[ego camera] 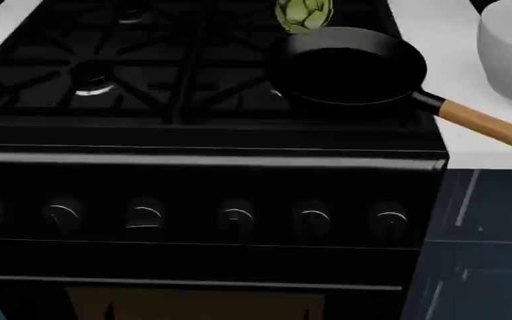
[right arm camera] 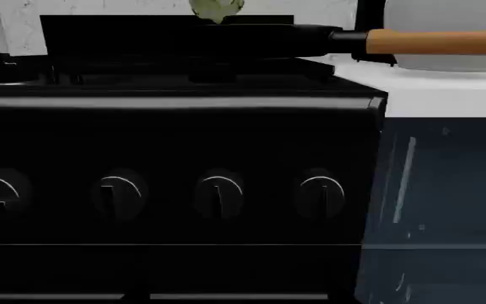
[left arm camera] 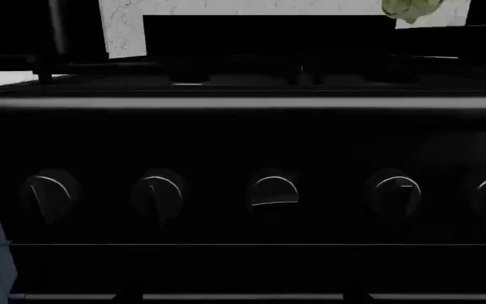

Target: Pick the artichoke from the pan and place it in the bowl.

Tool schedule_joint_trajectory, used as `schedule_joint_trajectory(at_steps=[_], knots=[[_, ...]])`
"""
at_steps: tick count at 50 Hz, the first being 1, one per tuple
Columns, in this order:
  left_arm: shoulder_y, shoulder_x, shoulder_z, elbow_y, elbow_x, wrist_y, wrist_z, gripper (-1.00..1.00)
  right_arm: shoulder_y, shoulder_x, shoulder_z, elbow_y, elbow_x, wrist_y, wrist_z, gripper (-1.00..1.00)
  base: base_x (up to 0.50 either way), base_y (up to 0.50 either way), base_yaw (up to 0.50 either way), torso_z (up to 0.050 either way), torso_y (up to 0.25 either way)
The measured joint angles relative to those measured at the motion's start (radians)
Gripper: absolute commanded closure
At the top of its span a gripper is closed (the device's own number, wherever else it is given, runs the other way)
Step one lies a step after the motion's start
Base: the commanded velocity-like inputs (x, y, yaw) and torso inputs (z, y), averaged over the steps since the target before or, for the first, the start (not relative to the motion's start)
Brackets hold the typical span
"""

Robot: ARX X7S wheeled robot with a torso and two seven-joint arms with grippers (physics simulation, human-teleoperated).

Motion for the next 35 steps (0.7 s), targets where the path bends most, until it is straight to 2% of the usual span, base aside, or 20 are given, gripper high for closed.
schedule_joint_trajectory(at_steps=[24, 25, 35], knots=[[0.005, -0.043, 0.053, -0.039, -0.049, 0.041, -0.057, -1.00, -0.028, 0.052, -0.038, 0.015, 0.049, -0.017, 0.063, -1.00, 0.00, 0.00, 0.00, 0.000, 0.000], [-0.015, -0.043, 0.095, -0.136, -0.040, 0.128, -0.120, -1.00, -0.009, 0.043, 0.055, 0.113, 0.048, -0.117, -0.006, -1.00, 0.00, 0.00, 0.00, 0.000, 0.000], [-0.017, -0.045, 0.073, -0.105, -0.027, 0.070, -0.090, -1.00, 0.004, 0.049, -0.008, 0.090, 0.044, -0.059, 0.036, -1.00, 0.00, 0.00, 0.00, 0.000, 0.000]])
